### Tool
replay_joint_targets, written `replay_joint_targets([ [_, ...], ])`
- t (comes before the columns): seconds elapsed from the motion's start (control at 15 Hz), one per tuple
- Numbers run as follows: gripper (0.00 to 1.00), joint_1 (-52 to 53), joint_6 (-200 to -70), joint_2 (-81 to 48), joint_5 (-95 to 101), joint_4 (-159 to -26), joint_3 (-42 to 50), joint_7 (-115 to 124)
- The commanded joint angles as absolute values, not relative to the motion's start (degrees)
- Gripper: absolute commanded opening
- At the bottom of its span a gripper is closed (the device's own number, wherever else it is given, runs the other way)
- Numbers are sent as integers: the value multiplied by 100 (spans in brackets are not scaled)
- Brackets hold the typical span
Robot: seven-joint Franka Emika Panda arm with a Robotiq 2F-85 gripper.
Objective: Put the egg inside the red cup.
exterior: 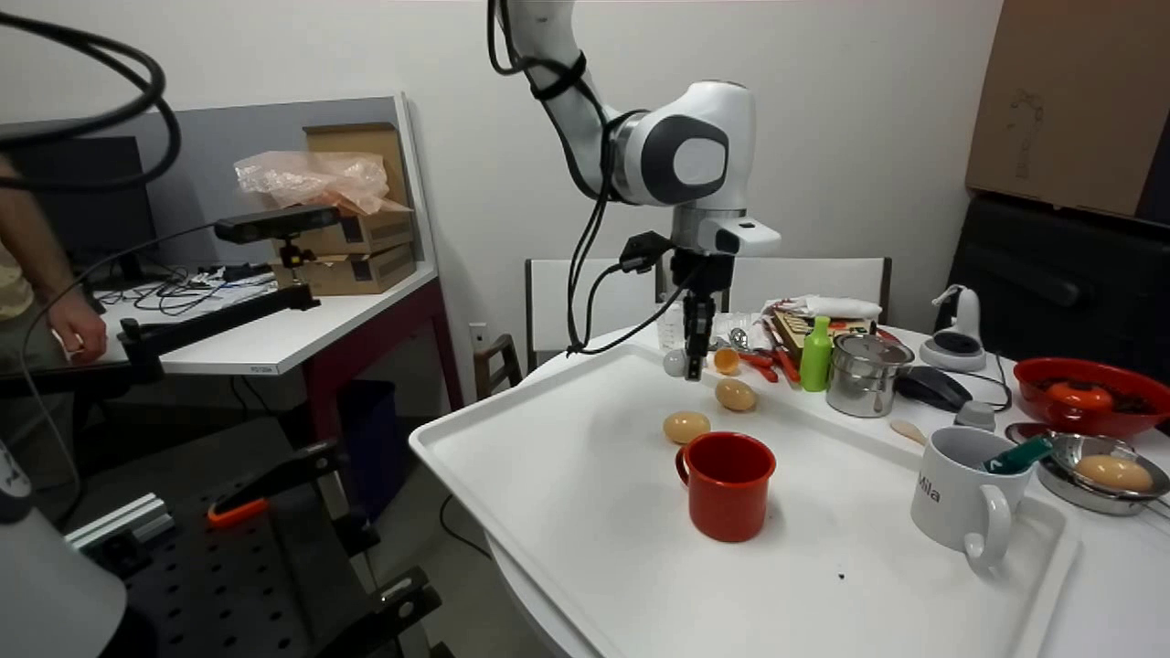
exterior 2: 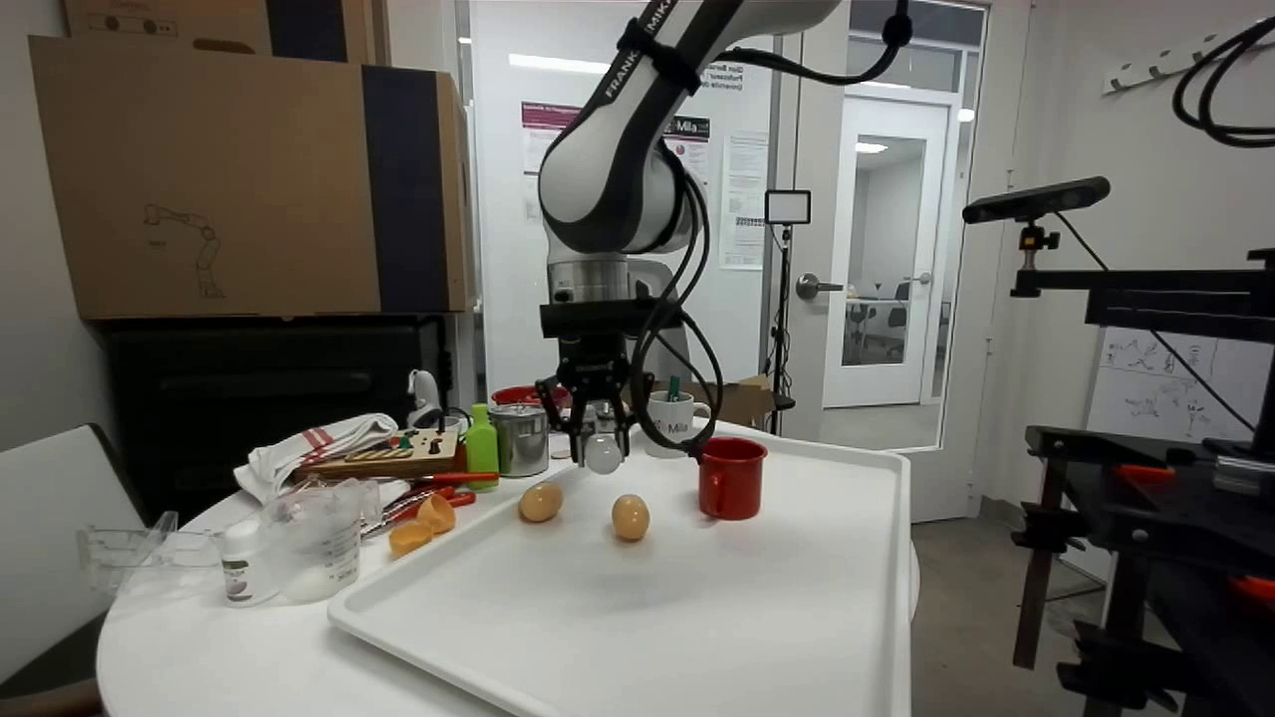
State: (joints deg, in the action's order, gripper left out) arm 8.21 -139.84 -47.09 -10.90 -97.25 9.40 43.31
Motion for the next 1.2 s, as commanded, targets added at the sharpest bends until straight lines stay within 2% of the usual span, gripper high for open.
replay_joint_targets([
  [0.0, 19, 929, -14295, -4041, -950, -10715, 1243, 4954],
  [0.73, 19, 1067, -14583, -3106, -259, -12122, 1892, 6597],
  [1.13, 19, 1063, -14424, -2819, 545, -12415, 2129, 7508],
])
